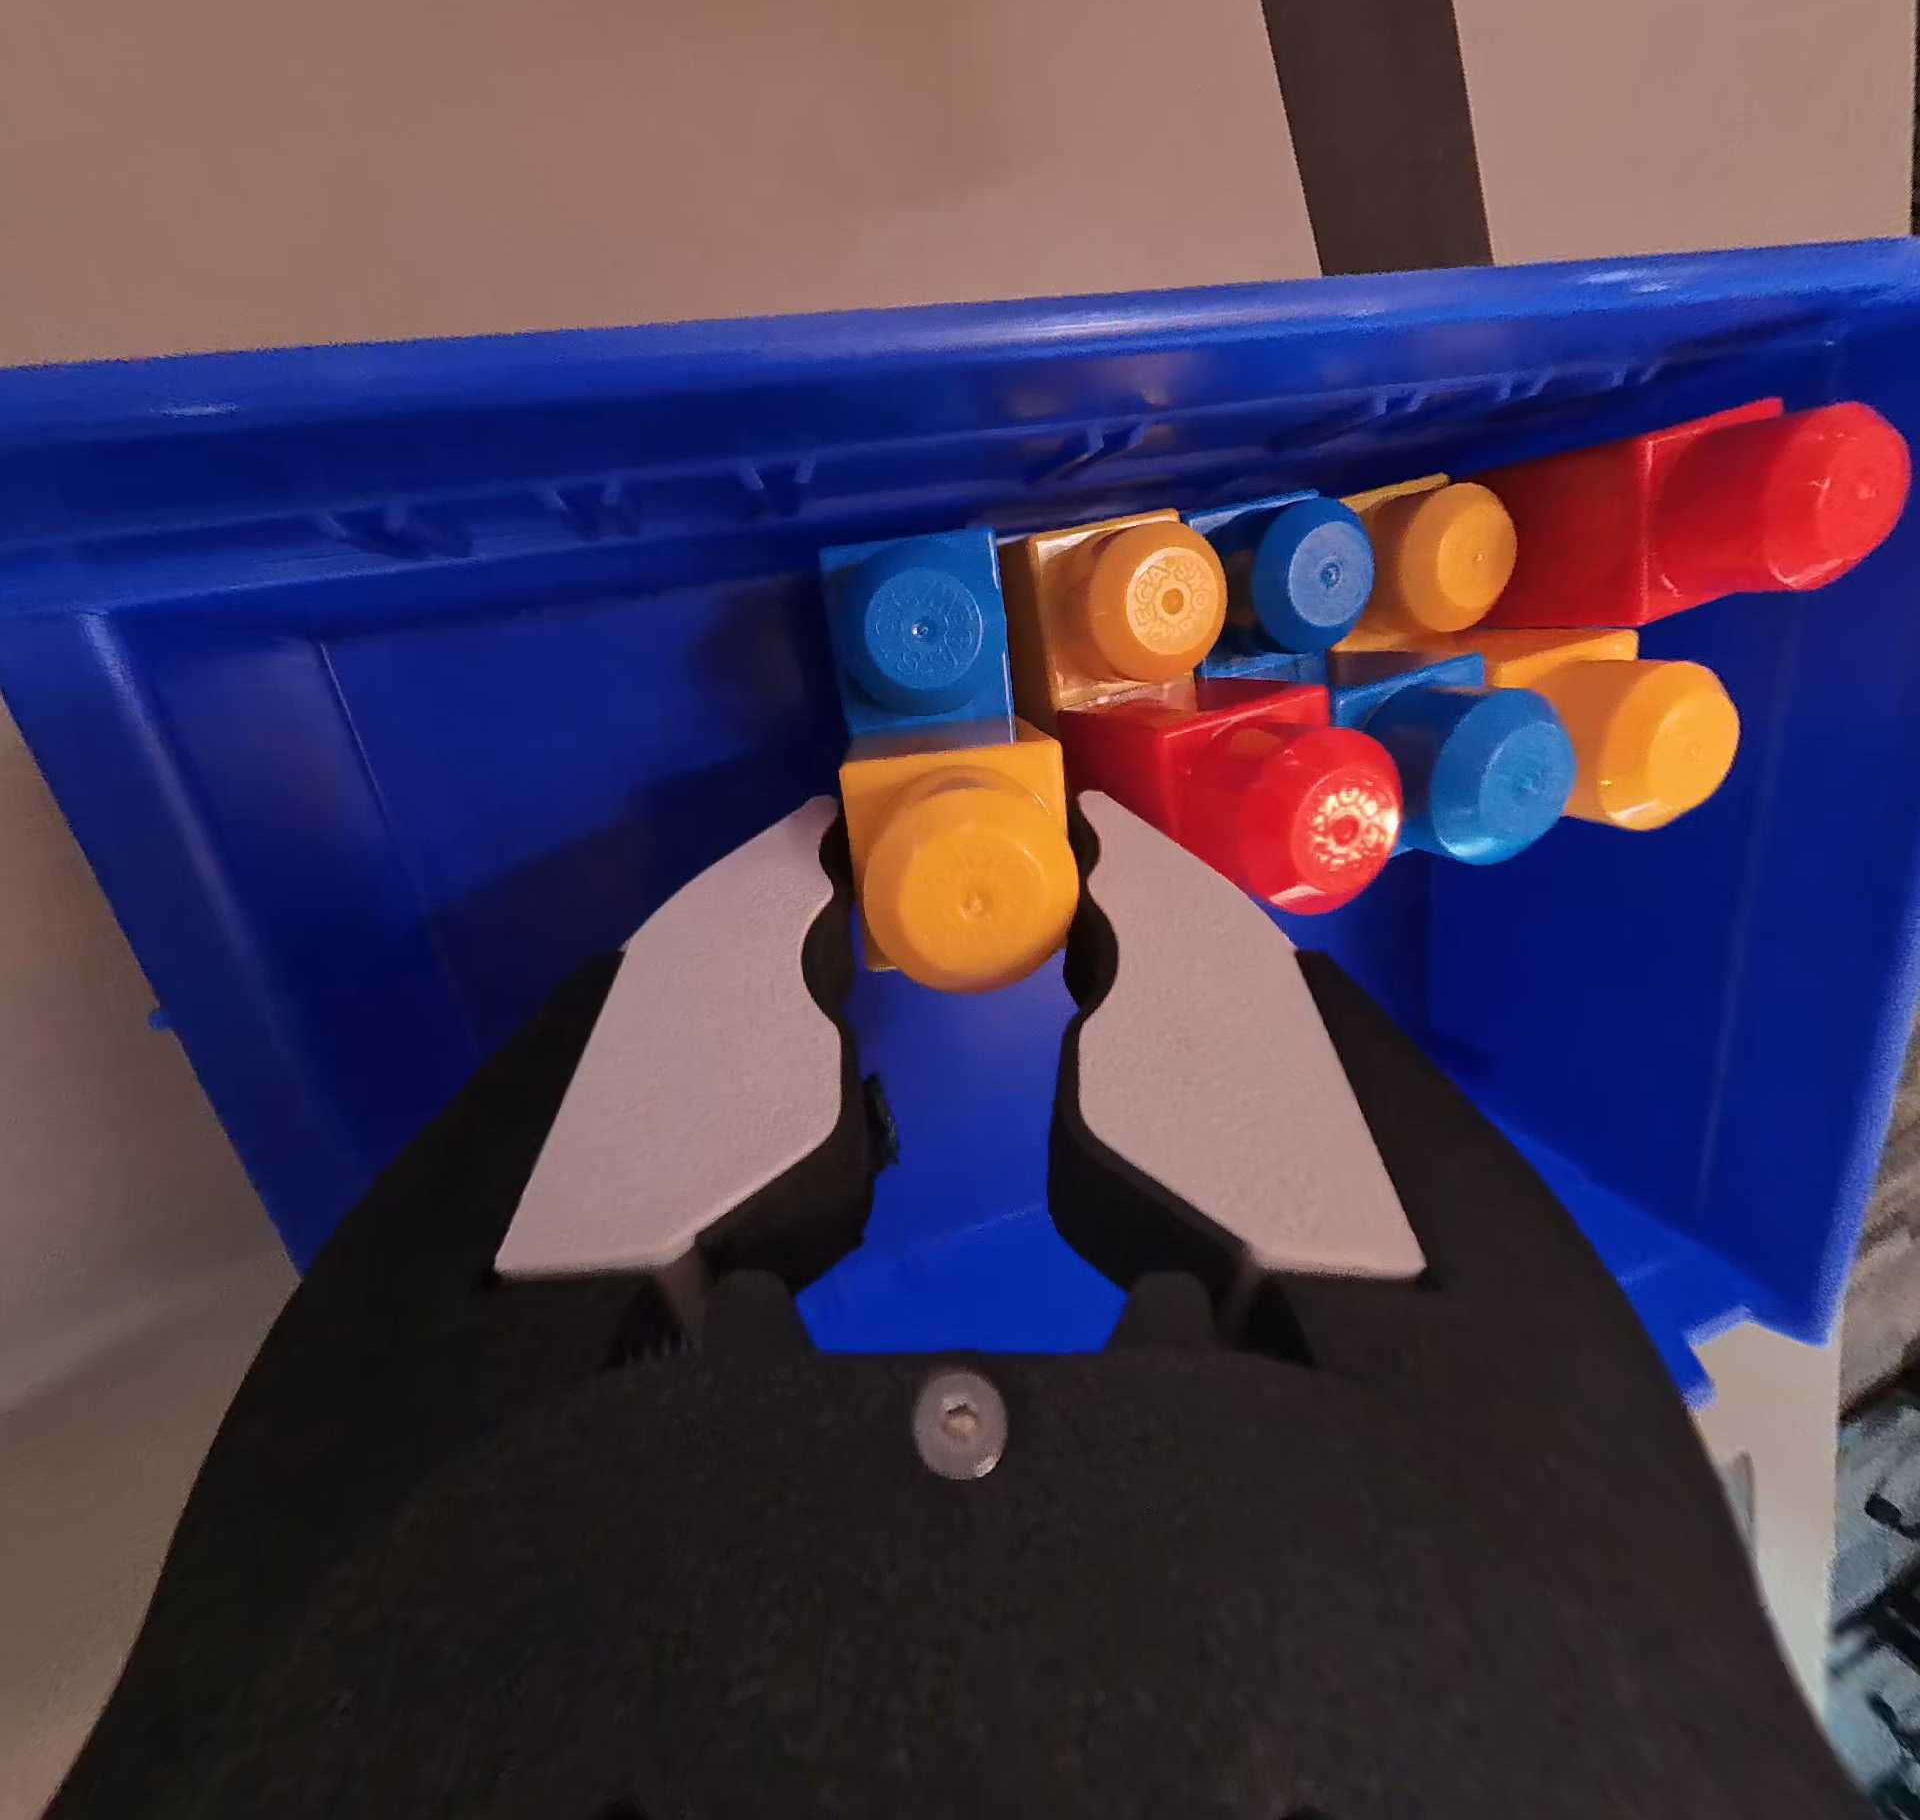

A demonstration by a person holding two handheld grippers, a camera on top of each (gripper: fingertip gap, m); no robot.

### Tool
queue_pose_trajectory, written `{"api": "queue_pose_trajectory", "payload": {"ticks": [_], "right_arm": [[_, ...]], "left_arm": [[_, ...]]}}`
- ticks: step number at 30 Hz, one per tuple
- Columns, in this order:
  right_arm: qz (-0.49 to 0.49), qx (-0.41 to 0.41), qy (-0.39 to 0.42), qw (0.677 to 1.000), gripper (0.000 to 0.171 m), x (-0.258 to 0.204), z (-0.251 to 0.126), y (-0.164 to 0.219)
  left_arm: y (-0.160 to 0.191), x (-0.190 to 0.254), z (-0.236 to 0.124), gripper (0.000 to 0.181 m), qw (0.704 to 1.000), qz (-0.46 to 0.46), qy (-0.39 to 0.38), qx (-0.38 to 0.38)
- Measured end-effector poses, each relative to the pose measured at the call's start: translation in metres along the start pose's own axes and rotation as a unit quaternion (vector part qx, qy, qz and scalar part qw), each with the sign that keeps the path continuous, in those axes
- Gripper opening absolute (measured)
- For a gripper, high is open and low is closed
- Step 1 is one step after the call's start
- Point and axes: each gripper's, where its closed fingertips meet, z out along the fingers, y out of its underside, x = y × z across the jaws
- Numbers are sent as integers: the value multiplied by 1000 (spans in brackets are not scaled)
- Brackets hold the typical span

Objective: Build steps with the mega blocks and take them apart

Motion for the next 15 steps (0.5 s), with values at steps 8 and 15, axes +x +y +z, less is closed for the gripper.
{"api": "queue_pose_trajectory", "payload": {"ticks": [8,15], "right_arm": [[-1,-14,35,999,43,9,-14,4],[9,17,68,998,46,16,-29,2]], "left_arm": [[2,1,1,0,1000,0,3,-5],[4,1,2,0,1000,1,4,-9]]}}
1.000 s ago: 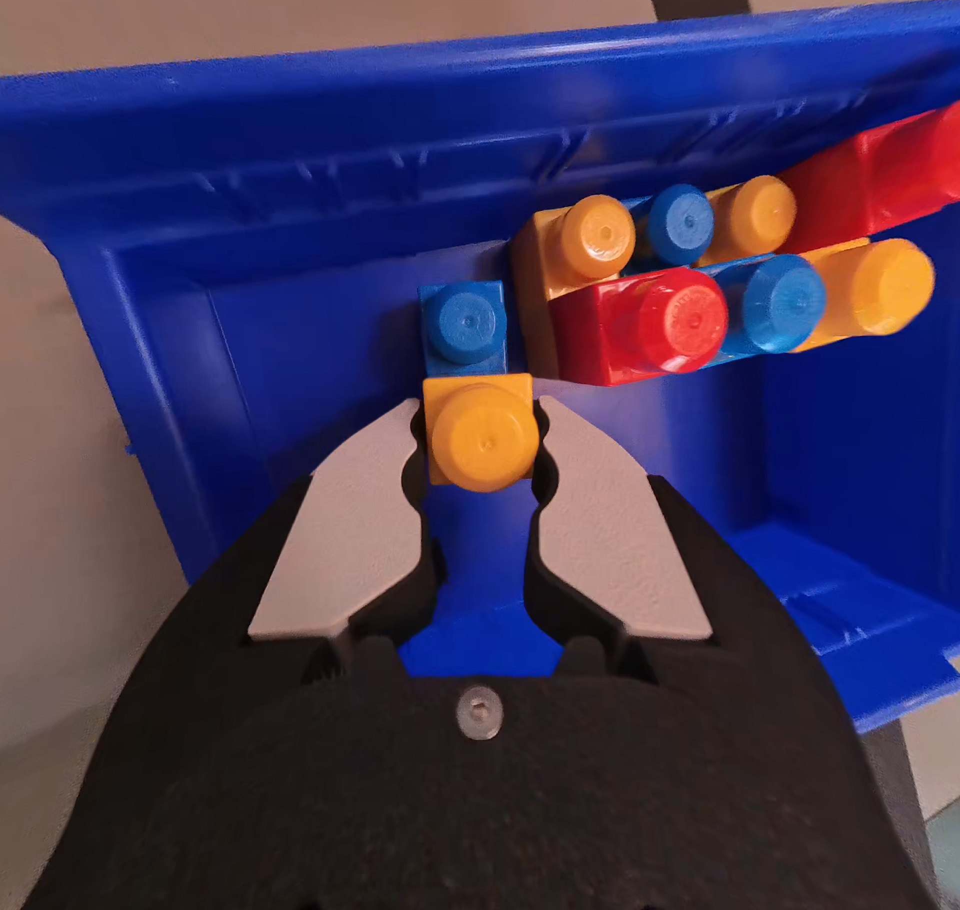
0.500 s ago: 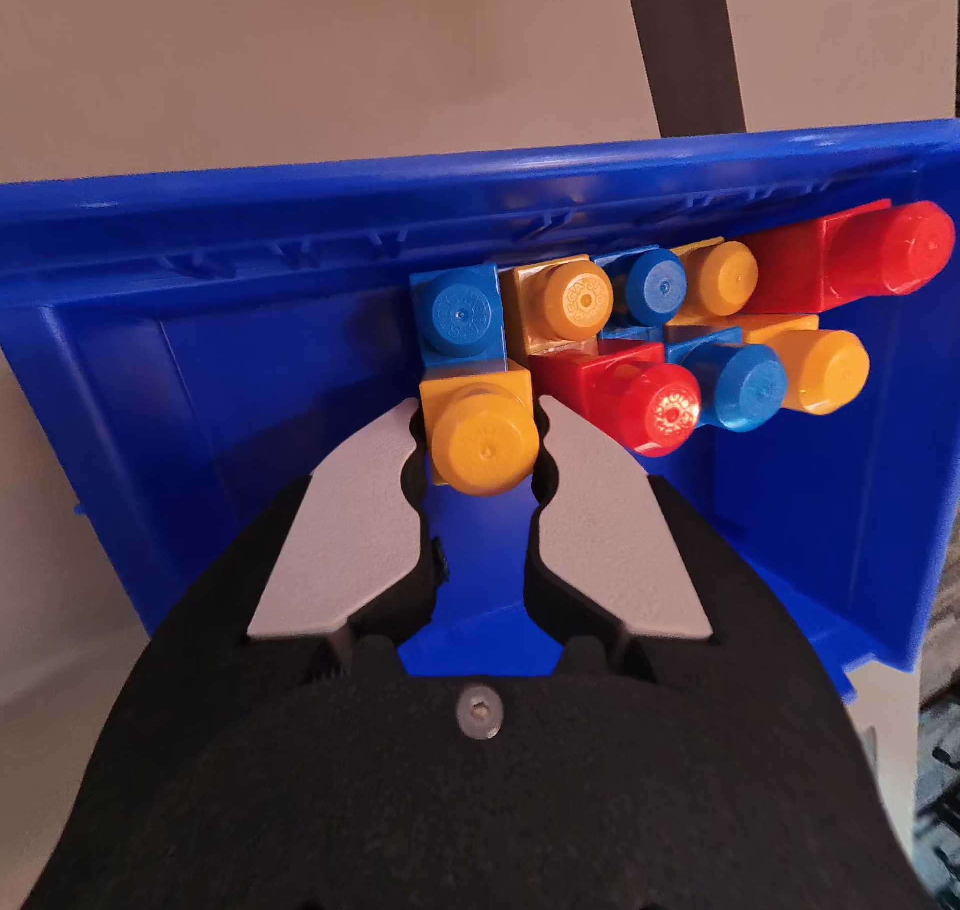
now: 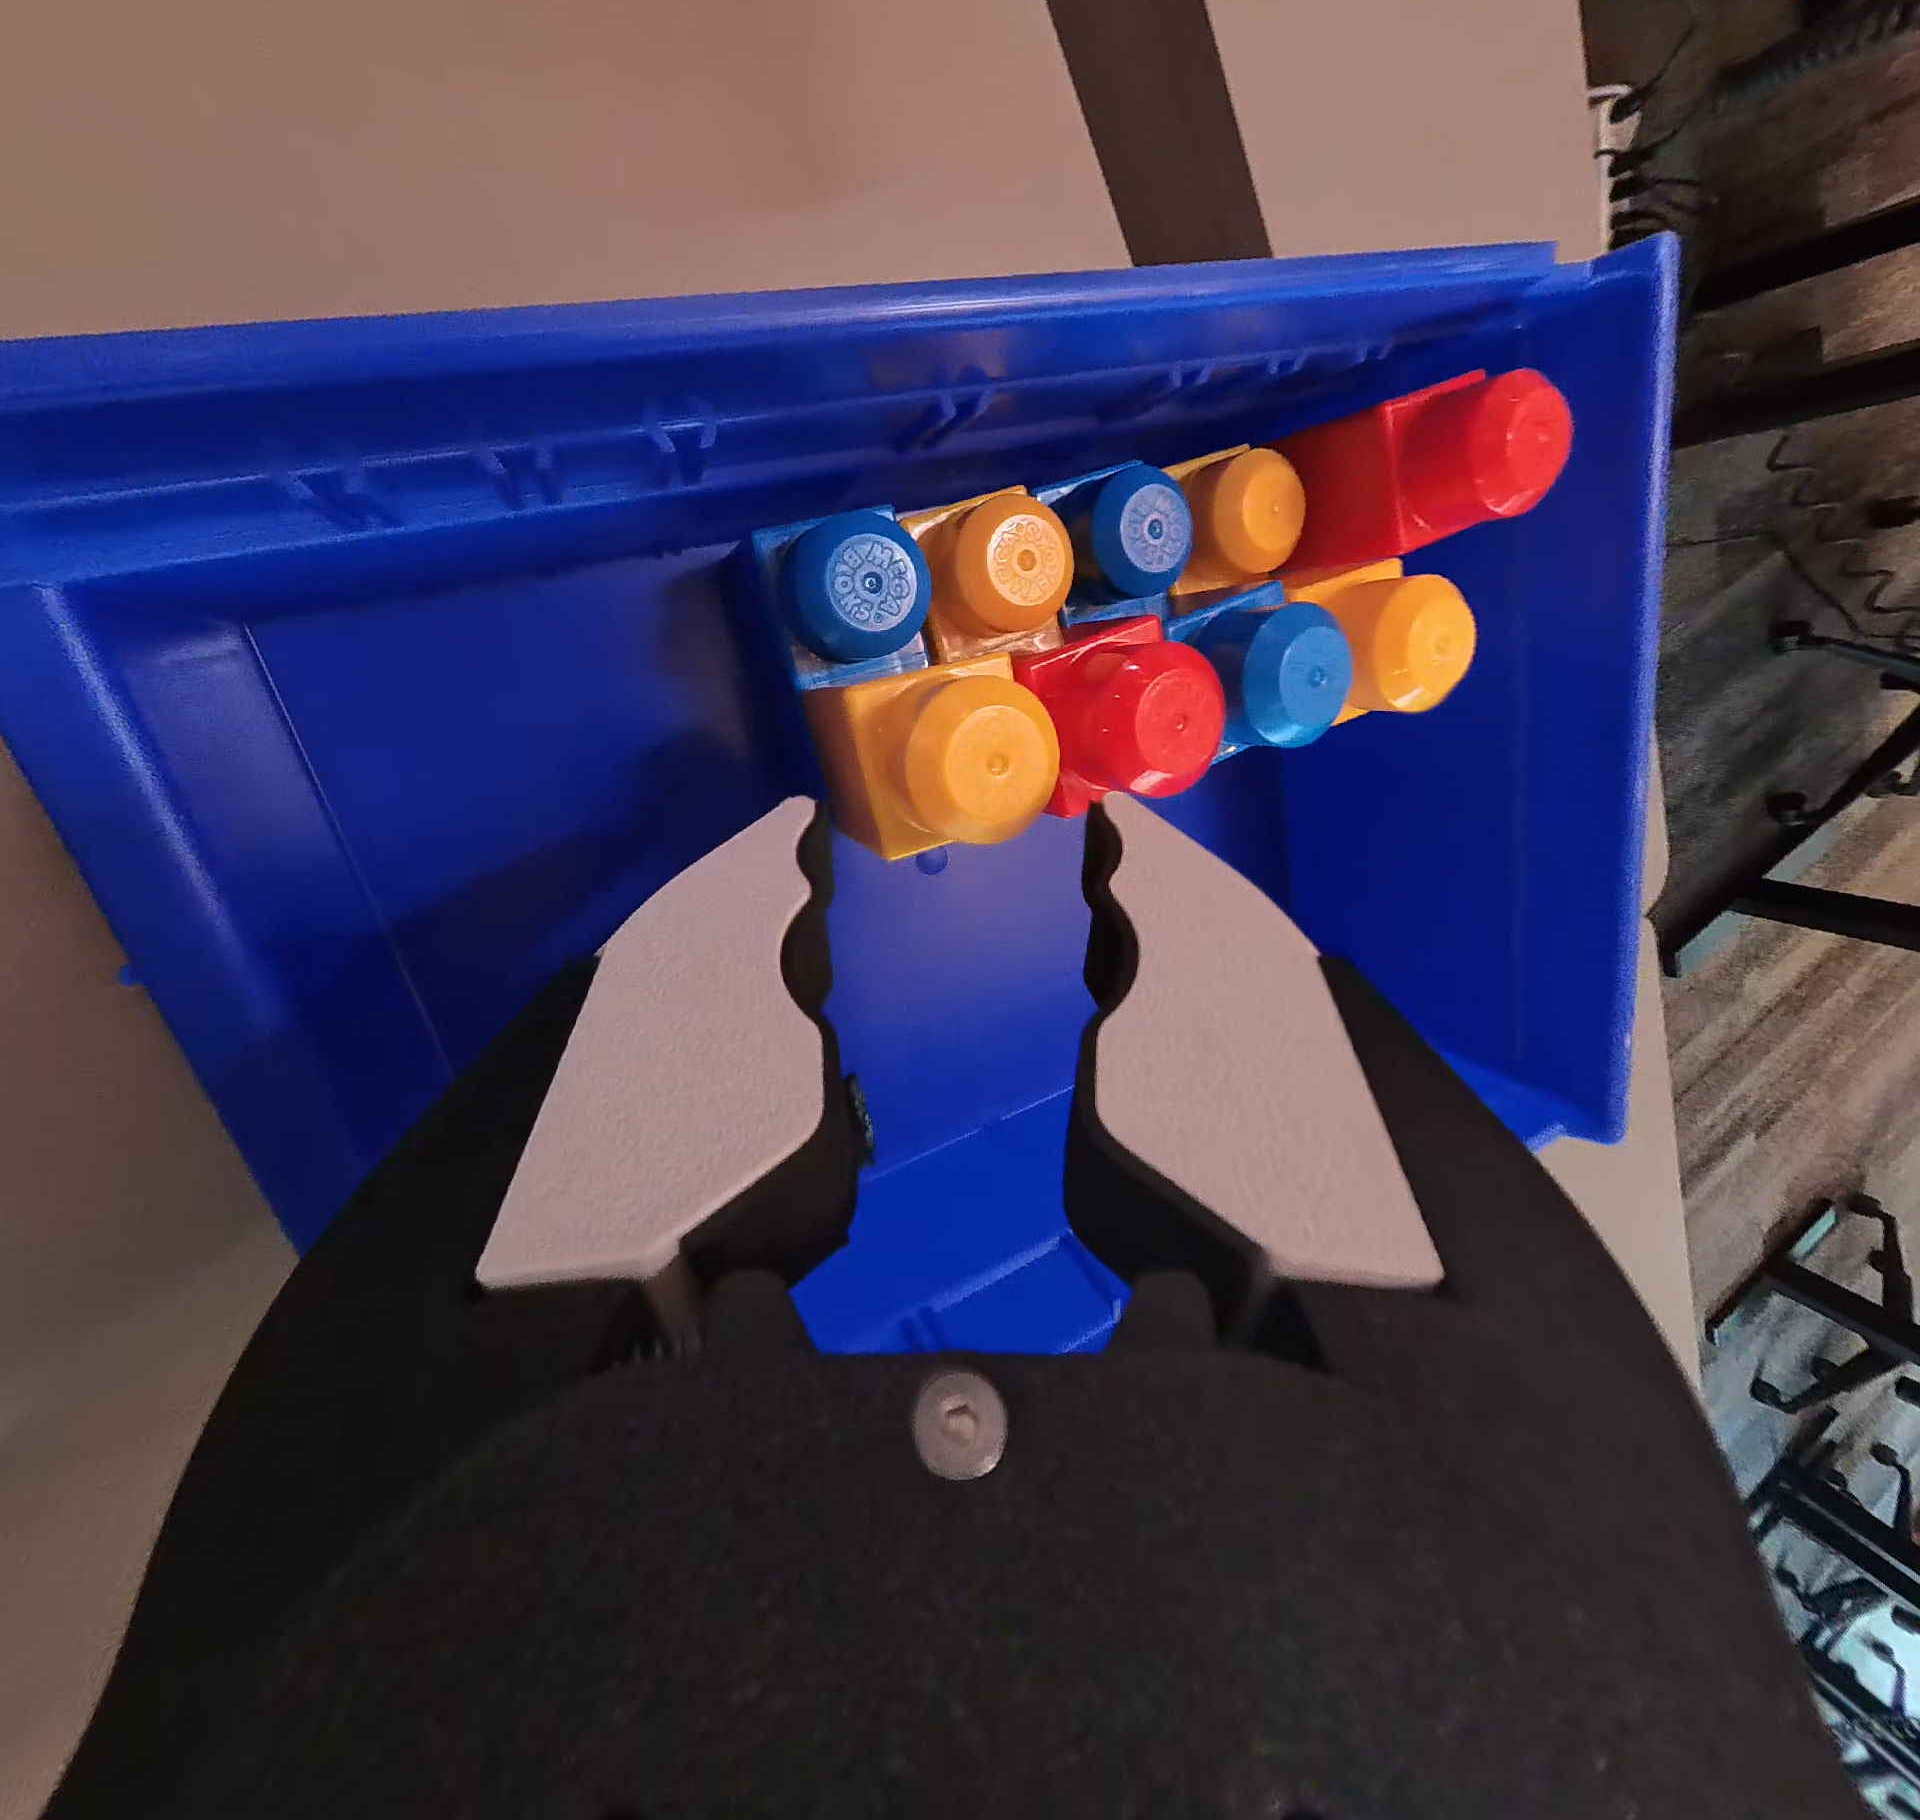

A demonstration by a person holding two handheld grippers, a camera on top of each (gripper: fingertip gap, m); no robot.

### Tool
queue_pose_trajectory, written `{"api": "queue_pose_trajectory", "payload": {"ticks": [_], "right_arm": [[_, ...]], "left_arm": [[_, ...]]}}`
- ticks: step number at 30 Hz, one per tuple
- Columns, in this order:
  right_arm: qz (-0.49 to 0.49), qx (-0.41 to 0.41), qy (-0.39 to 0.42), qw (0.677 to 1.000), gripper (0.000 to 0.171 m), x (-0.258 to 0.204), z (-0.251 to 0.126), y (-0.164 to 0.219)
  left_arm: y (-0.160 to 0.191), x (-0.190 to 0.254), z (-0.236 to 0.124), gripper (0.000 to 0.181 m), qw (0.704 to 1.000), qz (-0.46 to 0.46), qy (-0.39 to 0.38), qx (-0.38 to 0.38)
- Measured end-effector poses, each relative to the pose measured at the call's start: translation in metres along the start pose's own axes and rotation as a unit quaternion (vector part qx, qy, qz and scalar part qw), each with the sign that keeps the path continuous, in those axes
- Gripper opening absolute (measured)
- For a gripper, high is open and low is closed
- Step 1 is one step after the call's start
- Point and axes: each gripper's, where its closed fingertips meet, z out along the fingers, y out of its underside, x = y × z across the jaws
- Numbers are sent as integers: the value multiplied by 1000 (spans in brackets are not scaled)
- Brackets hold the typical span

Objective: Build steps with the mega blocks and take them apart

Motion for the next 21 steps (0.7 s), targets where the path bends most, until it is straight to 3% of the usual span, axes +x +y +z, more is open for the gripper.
{"api": "queue_pose_trajectory", "payload": {"ticks": [6,10,16,21], "right_arm": [[14,37,41,998,45,4,-10,-10],[65,168,74,981,45,3,-39,-55],[200,422,112,877,29,-16,-102,-141],[278,480,68,829,18,-64,-105,-189]], "left_arm": [[-3,-2,-2,0,1000,0,-7,8],[-12,-12,-7,0,999,-6,-35,26],[-20,-33,-18,0,993,-18,-99,54],[-30,-55,-35,0,982,-22,-172,81]]}}
